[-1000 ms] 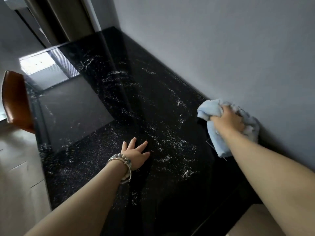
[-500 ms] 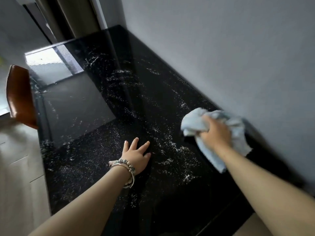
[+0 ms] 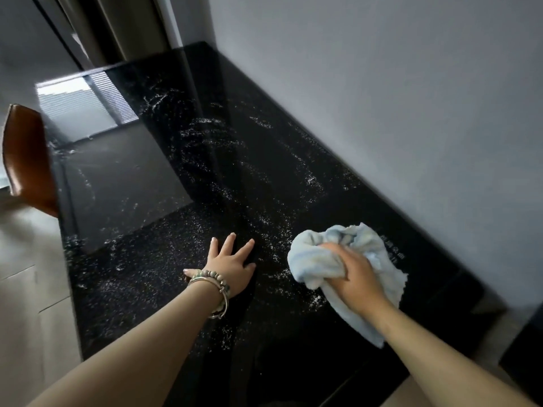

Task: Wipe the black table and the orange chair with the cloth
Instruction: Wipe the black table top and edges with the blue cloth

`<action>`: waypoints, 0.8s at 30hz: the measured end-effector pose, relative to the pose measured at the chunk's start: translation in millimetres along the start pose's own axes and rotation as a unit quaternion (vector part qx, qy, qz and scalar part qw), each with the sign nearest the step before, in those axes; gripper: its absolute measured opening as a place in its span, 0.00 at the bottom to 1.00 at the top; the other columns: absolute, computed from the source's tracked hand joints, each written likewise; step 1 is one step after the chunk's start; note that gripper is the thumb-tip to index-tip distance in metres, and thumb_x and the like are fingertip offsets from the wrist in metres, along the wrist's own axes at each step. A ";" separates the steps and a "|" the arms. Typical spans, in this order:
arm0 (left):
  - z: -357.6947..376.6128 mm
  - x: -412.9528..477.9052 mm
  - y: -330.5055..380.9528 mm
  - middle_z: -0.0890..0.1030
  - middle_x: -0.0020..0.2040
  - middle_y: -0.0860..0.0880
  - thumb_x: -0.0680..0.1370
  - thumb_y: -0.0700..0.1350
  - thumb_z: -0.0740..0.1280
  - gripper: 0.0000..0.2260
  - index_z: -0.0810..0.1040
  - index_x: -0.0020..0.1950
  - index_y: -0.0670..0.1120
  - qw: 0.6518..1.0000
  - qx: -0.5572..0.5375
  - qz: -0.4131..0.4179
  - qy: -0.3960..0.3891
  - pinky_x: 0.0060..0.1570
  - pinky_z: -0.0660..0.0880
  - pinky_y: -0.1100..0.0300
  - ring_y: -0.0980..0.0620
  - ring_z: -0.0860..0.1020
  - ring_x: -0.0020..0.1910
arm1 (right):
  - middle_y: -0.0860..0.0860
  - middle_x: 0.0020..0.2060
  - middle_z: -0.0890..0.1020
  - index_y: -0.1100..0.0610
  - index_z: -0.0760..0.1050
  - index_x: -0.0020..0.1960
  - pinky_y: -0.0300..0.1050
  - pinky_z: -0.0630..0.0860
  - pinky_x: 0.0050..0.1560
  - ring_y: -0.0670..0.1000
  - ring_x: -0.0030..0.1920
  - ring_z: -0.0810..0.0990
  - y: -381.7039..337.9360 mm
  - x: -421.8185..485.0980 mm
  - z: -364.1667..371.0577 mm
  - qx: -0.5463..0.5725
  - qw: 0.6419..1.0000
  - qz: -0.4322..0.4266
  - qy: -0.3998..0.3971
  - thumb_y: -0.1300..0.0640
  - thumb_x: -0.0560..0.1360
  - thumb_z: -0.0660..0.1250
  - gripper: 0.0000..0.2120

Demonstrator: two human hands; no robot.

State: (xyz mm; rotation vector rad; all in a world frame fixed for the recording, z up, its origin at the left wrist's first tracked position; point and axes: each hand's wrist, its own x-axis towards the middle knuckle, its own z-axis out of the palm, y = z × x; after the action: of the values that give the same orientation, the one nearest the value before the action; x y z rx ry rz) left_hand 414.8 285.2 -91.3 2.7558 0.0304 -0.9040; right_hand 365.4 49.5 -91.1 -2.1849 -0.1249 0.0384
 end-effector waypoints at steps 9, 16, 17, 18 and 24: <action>6.2 -21.8 -6.9 0.42 0.77 0.57 0.81 0.55 0.51 0.22 0.49 0.74 0.65 0.999 0.031 0.037 0.016 0.64 0.43 0.26 0.48 0.36 0.76 | 0.46 0.34 0.77 0.50 0.73 0.41 0.44 0.68 0.34 0.45 0.36 0.76 -10.8 10.1 26.1 -0.085 0.984 0.074 0.135 0.54 0.76 0.60 0.06; 19.6 -49.7 -43.6 0.43 0.78 0.55 0.83 0.51 0.49 0.22 0.48 0.76 0.59 0.987 0.090 0.120 0.056 0.72 0.42 0.40 0.49 0.39 0.76 | 0.47 0.43 0.81 0.46 0.75 0.52 0.45 0.72 0.43 0.52 0.46 0.79 -4.6 -14.0 8.9 -0.173 0.979 0.042 0.096 0.43 0.70 0.54 0.17; 20.9 -54.4 -49.8 0.43 0.78 0.55 0.83 0.50 0.49 0.22 0.48 0.76 0.59 0.987 0.089 0.125 0.056 0.73 0.42 0.42 0.49 0.39 0.76 | 0.44 0.40 0.79 0.43 0.72 0.47 0.44 0.69 0.40 0.50 0.43 0.78 -0.3 -11.9 3.8 -0.184 0.968 0.083 0.150 0.45 0.72 0.56 0.09; 23.0 -58.9 -55.2 0.44 0.78 0.55 0.83 0.50 0.50 0.22 0.49 0.76 0.58 0.986 0.086 0.127 0.059 0.73 0.41 0.44 0.50 0.39 0.76 | 0.43 0.36 0.77 0.43 0.70 0.43 0.42 0.66 0.36 0.48 0.40 0.77 -0.8 -13.6 4.9 -0.182 0.961 0.108 0.177 0.47 0.74 0.58 0.04; 36.4 -75.5 -69.2 0.45 0.78 0.54 0.83 0.49 0.50 0.22 0.50 0.77 0.57 0.985 0.072 0.131 0.087 0.74 0.41 0.48 0.50 0.41 0.77 | 0.43 0.50 0.79 0.44 0.74 0.59 0.48 0.72 0.54 0.47 0.52 0.77 -48.8 -61.5 87.7 -0.124 0.992 0.016 0.023 0.42 0.68 0.49 0.24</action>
State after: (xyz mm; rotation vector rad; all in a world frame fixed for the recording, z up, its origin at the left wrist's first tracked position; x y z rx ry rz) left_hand 326.1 348.1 -90.6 2.8716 -0.3716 -0.6188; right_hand 294.1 142.3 -103.3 -2.4338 -0.0710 -0.0085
